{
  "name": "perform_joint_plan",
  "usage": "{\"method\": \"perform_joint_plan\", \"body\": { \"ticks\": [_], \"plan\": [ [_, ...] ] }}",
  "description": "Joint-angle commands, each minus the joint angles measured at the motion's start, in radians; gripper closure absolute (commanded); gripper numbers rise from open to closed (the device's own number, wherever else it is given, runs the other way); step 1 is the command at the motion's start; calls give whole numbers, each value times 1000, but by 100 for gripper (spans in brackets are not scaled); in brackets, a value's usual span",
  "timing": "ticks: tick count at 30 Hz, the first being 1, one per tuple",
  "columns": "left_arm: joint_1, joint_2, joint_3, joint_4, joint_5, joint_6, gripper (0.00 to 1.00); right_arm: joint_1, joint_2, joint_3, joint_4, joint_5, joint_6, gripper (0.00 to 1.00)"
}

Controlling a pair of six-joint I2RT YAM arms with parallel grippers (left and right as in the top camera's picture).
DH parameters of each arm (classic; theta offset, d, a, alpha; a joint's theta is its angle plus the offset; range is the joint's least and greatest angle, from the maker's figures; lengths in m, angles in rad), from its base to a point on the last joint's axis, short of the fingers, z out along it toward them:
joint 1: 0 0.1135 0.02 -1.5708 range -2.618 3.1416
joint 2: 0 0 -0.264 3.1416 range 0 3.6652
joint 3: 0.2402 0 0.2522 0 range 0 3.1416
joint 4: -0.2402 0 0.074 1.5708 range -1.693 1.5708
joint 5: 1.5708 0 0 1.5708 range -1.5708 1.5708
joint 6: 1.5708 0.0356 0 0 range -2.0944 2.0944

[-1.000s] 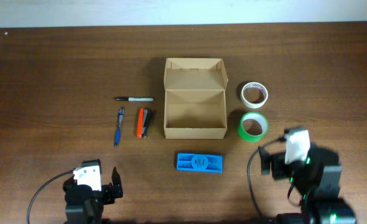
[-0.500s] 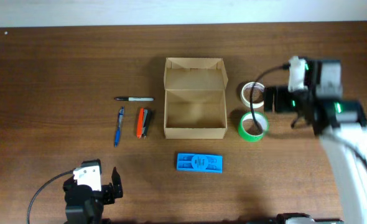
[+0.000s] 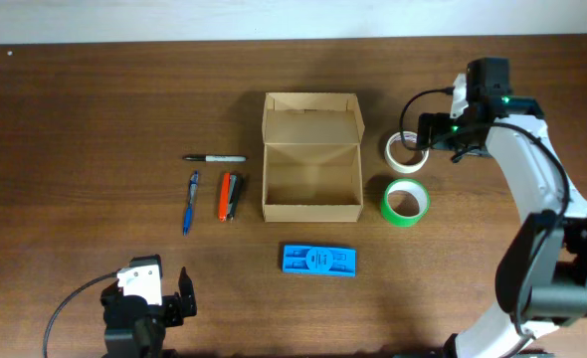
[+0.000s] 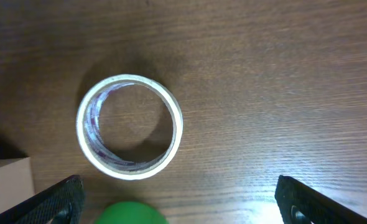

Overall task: Pack container
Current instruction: 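Move the right gripper to the white tape roll and grasp it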

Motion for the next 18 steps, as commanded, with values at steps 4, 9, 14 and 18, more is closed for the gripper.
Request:
{"method": "perform_joint_plan", "body": {
  "ticks": [4,9,14,18],
  "plan": [
    [5,-9,-7,0,3,16,0,-4,113,30,59,-6,12,1],
    [5,-9,-7,0,3,16,0,-4,185,30,107,53,83,1],
    [5,-9,-7,0,3,16,1,-4,234,30,131,55,201,2],
    [5,-9,-7,0,3,16,0,-4,259,30,135,51,283,12]
  ]
}}
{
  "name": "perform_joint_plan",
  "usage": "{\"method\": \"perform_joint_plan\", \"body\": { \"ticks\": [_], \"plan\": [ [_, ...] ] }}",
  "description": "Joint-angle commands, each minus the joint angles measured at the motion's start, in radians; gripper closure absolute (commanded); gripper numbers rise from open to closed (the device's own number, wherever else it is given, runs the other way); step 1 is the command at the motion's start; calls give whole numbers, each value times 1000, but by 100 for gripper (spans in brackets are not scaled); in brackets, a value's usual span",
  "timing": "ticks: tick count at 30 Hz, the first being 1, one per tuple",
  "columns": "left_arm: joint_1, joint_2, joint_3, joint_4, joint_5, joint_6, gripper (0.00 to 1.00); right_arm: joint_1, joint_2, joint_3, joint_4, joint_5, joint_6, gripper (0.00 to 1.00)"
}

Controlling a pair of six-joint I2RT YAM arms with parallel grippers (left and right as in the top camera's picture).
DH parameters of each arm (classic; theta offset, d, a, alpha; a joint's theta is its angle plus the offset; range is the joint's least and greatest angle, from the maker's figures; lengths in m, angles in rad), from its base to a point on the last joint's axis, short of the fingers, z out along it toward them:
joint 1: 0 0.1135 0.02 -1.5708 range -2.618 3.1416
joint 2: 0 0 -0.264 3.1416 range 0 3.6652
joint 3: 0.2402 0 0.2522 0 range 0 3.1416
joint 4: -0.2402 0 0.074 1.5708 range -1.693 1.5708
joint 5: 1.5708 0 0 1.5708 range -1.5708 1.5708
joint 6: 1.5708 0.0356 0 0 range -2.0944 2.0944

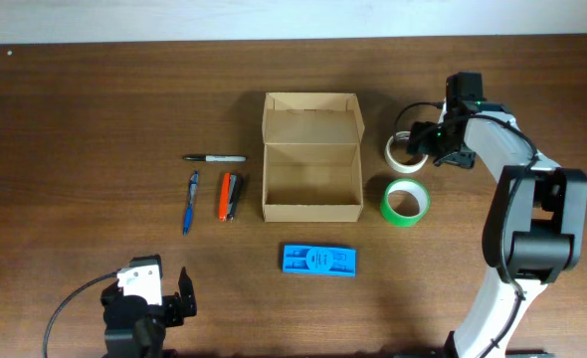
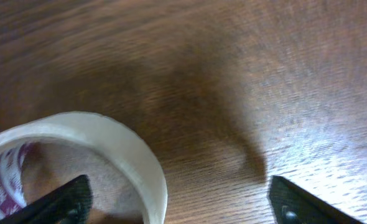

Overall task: Pack container
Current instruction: 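Move the right gripper to the white tape roll and grasp it, then carry the white tape roll into the box and release it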

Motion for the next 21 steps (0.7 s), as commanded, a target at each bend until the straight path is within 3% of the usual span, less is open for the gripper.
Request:
{"method": "perform_joint_plan", "body": {
  "ticks": [1,3,13,21],
  "plan": [
    [5,-9,-7,0,3,16,0,-4,26,23,5,17,125,17],
    [5,-9,-7,0,3,16,1,-4,36,23,5,3,152,27],
    [5,-9,-7,0,3,16,0,-4,44,23,10,-35,178,97],
    [5,-9,-7,0,3,16,0,-6,28,97,-76,-31,122,97]
  ]
}}
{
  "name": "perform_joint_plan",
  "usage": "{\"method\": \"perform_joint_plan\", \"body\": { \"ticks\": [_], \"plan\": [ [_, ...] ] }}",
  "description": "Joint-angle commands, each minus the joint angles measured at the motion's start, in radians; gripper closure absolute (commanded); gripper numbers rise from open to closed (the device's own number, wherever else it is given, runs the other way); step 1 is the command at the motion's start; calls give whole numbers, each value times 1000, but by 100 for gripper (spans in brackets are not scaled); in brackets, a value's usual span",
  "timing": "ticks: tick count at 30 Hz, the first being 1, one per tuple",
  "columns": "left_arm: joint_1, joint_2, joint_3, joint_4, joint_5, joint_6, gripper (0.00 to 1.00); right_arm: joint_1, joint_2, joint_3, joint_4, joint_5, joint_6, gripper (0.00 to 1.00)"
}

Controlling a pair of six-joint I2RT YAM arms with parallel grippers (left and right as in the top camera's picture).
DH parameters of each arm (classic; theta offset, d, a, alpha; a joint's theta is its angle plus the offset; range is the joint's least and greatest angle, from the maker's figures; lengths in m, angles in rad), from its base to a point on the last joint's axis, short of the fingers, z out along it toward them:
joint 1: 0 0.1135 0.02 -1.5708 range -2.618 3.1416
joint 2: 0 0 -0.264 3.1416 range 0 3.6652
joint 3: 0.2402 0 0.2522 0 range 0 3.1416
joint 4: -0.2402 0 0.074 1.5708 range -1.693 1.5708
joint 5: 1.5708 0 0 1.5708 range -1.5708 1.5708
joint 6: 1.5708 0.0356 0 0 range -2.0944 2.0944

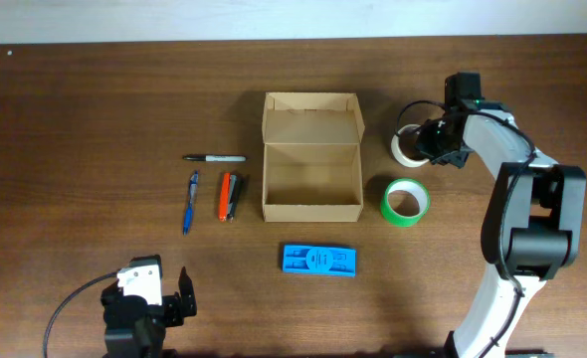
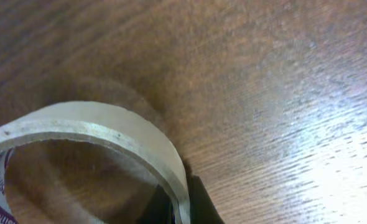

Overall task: Pack container
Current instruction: 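Carry the white tape roll into the box and release it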

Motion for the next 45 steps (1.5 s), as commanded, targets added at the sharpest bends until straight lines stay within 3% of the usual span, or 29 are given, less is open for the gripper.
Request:
{"method": "perform_joint_plan", "body": {
  "ticks": [1,7,13,18,21,28,30,36,45],
  "plan": [
    [5,-9,-7,0,3,16,0,-5,2,85,-62,-5,-46,96],
    [5,-9,-7,0,3,16,0,-1,-69,233,-206,13,-121,96],
    [5,-9,-7,0,3,16,0,65,-130,369,-358,-181,-438,97],
    [5,-9,-7,0,3,16,0,207,-161,405,-443,-261,-636,97],
    [5,-9,-7,0,3,16,0,307,-164,405,-455,-261,-721,97],
    [5,-9,-7,0,3,16,0,482,-164,405,-458,-184,-732,96],
    [5,-9,-7,0,3,16,0,518,-164,405,-462,-171,-842,96],
    [5,-9,-7,0,3,16,0,584,-161,397,-470,-136,-1106,96],
    [5,-9,-7,0,3,16,0,599,-96,391,-439,-90,-1149,96]
  ]
}}
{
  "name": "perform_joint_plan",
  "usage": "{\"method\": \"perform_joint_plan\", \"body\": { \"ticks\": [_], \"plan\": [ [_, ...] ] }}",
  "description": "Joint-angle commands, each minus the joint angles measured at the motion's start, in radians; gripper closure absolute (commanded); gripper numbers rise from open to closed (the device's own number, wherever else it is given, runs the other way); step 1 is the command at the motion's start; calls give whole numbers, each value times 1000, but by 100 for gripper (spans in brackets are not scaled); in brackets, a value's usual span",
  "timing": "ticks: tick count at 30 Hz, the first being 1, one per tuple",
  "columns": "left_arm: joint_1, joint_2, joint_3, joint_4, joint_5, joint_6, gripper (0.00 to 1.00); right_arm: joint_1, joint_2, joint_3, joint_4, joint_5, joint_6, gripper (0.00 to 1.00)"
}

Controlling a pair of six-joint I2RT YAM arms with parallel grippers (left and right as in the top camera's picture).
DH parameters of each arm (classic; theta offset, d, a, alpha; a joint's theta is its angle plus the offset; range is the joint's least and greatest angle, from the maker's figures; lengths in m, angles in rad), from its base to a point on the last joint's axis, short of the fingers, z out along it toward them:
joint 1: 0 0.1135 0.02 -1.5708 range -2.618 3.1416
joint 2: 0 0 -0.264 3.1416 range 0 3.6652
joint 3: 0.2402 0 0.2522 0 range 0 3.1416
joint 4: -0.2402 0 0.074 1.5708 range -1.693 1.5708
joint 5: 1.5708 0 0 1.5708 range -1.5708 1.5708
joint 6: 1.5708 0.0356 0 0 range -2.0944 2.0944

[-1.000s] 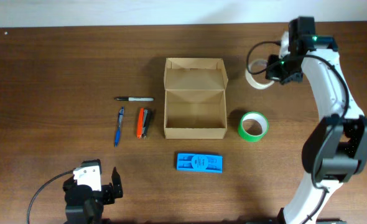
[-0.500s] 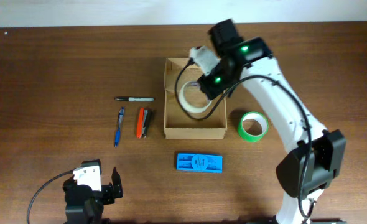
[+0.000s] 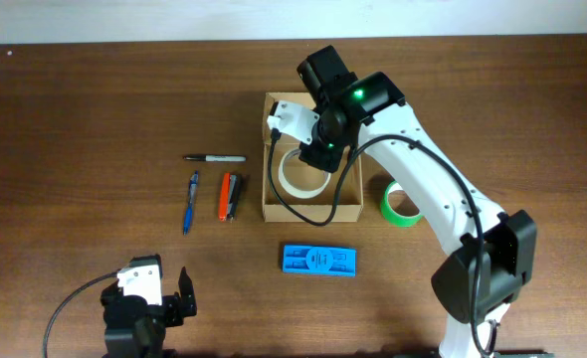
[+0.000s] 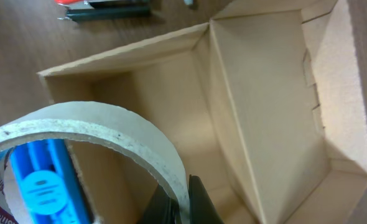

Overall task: Pack container
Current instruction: 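Carry the white tape roll into the box and release it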

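The open cardboard box (image 3: pixel 311 211) stands mid-table. My right gripper (image 3: pixel 319 149) hangs over it, shut on the rim of a white tape roll (image 3: pixel 292 187) held above the box's inside. The right wrist view shows the fingers (image 4: pixel 199 202) pinching the roll's wall (image 4: pixel 109 124), with the box's walls (image 4: pixel 264 93) beneath. A green tape roll (image 3: pixel 395 207) lies right of the box, partly behind the arm. A blue case (image 3: pixel 318 261) lies in front of it. My left gripper (image 3: pixel 179 298) rests at the near left edge; its jaws are unclear.
Left of the box lie a black marker (image 3: pixel 214 157), a blue pen (image 3: pixel 190 201) and an orange-and-black tool (image 3: pixel 229 196). The box's lid flap (image 3: pixel 311 109) stands open at its far side. The right arm spans from the box to the near right.
My right gripper held the white roll on the table right of the box; now it holds the roll over the box's inside. The left arm has not moved.
My right gripper was open above the white roll right of the box. Then it was lower, its fingers straddling the roll's wall. Then it was shut on the wall. Now the roll hangs over the box.
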Motion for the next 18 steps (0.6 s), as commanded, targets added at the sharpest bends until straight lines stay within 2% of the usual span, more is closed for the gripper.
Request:
{"method": "perform_joint_plan", "body": {
  "ticks": [1,18],
  "plan": [
    [5,-9,-7,0,3,16,0,5,51,-2,18,31,-44,96],
    [5,-9,-7,0,3,16,0,6,178,-7,84,31,-43,96]
  ]
}}
